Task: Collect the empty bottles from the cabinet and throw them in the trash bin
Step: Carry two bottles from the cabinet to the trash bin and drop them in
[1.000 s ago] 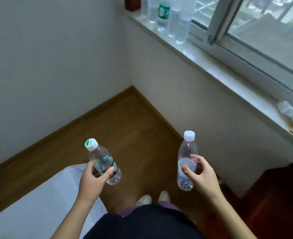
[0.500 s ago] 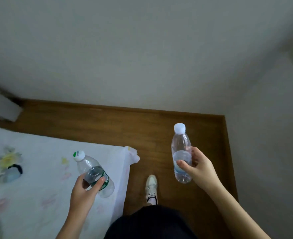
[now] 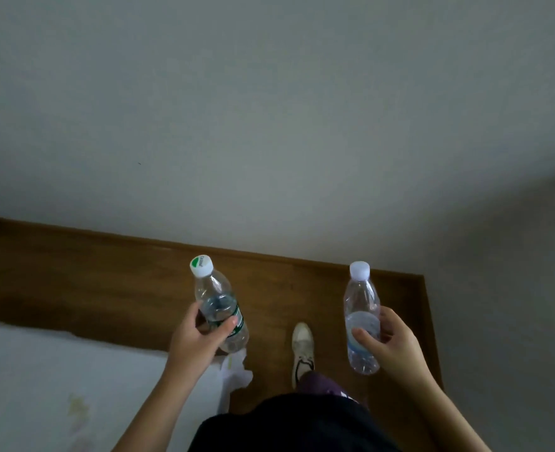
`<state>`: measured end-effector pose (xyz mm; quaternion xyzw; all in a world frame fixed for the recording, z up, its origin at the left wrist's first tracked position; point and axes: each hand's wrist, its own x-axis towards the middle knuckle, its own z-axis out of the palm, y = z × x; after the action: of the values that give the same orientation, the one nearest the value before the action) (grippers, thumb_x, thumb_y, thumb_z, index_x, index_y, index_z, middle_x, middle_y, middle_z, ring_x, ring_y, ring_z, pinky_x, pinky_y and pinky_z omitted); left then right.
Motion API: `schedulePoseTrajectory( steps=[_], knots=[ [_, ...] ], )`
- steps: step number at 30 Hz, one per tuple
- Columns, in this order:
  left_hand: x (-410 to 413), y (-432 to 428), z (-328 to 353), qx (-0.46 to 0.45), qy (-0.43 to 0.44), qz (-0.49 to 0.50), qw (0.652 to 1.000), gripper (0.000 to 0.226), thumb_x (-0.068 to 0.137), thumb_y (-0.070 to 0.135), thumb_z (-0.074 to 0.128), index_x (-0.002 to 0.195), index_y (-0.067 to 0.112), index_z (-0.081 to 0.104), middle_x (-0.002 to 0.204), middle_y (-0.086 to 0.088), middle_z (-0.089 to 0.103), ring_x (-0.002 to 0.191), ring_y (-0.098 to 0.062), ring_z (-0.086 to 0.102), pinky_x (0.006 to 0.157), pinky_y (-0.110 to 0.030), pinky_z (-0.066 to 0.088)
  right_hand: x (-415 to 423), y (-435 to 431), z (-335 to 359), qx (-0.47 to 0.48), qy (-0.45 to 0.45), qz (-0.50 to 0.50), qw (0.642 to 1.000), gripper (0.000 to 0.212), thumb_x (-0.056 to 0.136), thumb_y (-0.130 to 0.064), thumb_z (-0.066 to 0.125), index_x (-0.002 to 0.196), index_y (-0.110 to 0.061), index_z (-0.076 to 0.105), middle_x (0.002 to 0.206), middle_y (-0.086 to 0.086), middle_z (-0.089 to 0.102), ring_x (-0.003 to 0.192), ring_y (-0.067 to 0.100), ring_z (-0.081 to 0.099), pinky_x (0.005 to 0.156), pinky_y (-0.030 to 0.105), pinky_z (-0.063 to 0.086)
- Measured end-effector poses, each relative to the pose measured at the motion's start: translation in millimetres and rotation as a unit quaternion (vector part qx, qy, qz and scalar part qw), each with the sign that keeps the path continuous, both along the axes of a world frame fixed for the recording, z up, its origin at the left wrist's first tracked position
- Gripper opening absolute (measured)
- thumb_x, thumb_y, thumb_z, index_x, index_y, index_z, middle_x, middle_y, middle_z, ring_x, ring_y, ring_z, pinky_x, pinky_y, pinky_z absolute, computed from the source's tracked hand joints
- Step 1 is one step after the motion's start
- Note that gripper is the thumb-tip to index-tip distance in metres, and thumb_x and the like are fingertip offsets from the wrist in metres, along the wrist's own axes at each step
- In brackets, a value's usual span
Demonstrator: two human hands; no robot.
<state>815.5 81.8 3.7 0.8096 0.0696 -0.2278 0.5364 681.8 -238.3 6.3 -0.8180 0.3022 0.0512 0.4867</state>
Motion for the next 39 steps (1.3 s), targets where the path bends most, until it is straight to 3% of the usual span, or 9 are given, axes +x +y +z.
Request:
schedulePoseTrajectory(
  steps=[6,10,12,14,18,25,29,35,39],
  knots=[
    [94,5,-5,0.006,0.025,0.128,0.991,0.060,0.073,0.041,0.083,0.126,0.037,0.055,0.119,0.016,0.061,0.110,-0.010,0.057,0.096,-0.042,0.051,180,-16,-6,-0.005,0.013,0.120,0.993,0.076,0.066,-0.064,0.070,0.125,-0.018,0.057,0.110,-0.005,0.070,0.095,0.008,0.070,0.068,0.023,0.062],
    [117,33,-5,0.038,0.022,0.242,0.969,0.070,0.069,0.049,0.084,0.129,0.028,0.056,0.120,0.006,0.065,0.112,-0.018,0.062,0.091,-0.038,0.053,306,17,2,0.017,0.015,0.248,0.968,0.050,0.080,-0.039,0.078,0.121,-0.024,0.057,0.112,-0.006,0.068,0.097,0.007,0.066,0.080,0.028,0.059],
    [118,48,-3,0.064,0.012,0.309,0.949,0.079,0.059,0.064,0.079,0.124,0.026,0.058,0.114,0.005,0.068,0.104,-0.017,0.066,0.085,-0.032,0.054,361,45,8,0.028,0.011,0.312,0.950,0.053,0.077,-0.043,0.080,0.123,-0.027,0.058,0.115,-0.008,0.068,0.103,0.010,0.066,0.088,0.036,0.059],
    [112,62,-1,0.075,0.005,0.380,0.922,0.076,0.058,0.066,0.078,0.121,0.026,0.059,0.111,0.006,0.069,0.102,-0.015,0.066,0.083,-0.030,0.052,406,79,11,0.032,-0.001,0.381,0.924,0.064,0.073,-0.053,0.079,0.128,-0.027,0.057,0.120,-0.009,0.067,0.107,0.011,0.066,0.090,0.035,0.059],
    [98,87,-4,0.082,0.010,0.505,0.859,0.052,0.075,0.039,0.084,0.118,0.020,0.063,0.111,0.002,0.070,0.105,-0.018,0.066,0.083,-0.031,0.050,475,158,19,0.046,-0.004,0.483,0.875,0.069,0.074,-0.050,0.077,0.134,-0.026,0.053,0.125,-0.011,0.062,0.111,0.011,0.062,0.090,0.028,0.058],
    [116,153,-8,0.086,0.001,0.627,0.774,0.048,0.078,0.031,0.082,0.119,0.015,0.063,0.111,0.000,0.070,0.105,-0.020,0.065,0.082,-0.029,0.049,543,292,7,0.071,0.016,0.567,0.821,0.061,0.079,-0.043,0.077,0.132,-0.027,0.053,0.125,-0.009,0.063,0.111,0.014,0.062,0.094,0.034,0.057],
    [156,210,-10,0.076,-0.002,0.630,0.773,0.045,0.078,0.029,0.082,0.117,0.017,0.063,0.109,0.003,0.070,0.104,-0.015,0.065,0.074,-0.019,0.048,575,351,-4,0.076,0.034,0.558,0.825,0.054,0.078,-0.037,0.079,0.126,-0.025,0.057,0.122,-0.005,0.067,0.107,0.013,0.065,0.095,0.036,0.057],
    [238,303,-7,0.085,-0.009,0.598,0.797,0.050,0.078,0.037,0.081,0.121,0.020,0.062,0.112,0.004,0.070,0.105,-0.013,0.065,0.077,-0.022,0.052,632,417,-8,0.060,0.044,0.544,0.836,0.065,0.071,-0.052,0.077,0.126,-0.024,0.058,0.119,-0.005,0.067,0.108,0.016,0.066,0.095,0.039,0.057],
    [290,366,-8,0.088,-0.004,0.589,0.803,0.059,0.077,0.042,0.081,0.127,0.019,0.060,0.118,0.002,0.069,0.109,-0.017,0.065,0.086,-0.034,0.057,684,472,-13,0.035,0.046,0.560,0.826,0.104,0.049,-0.083,0.070,0.133,-0.023,0.055,0.124,-0.006,0.064,0.111,0.018,0.063,0.096,0.040,0.056]
  ],
)
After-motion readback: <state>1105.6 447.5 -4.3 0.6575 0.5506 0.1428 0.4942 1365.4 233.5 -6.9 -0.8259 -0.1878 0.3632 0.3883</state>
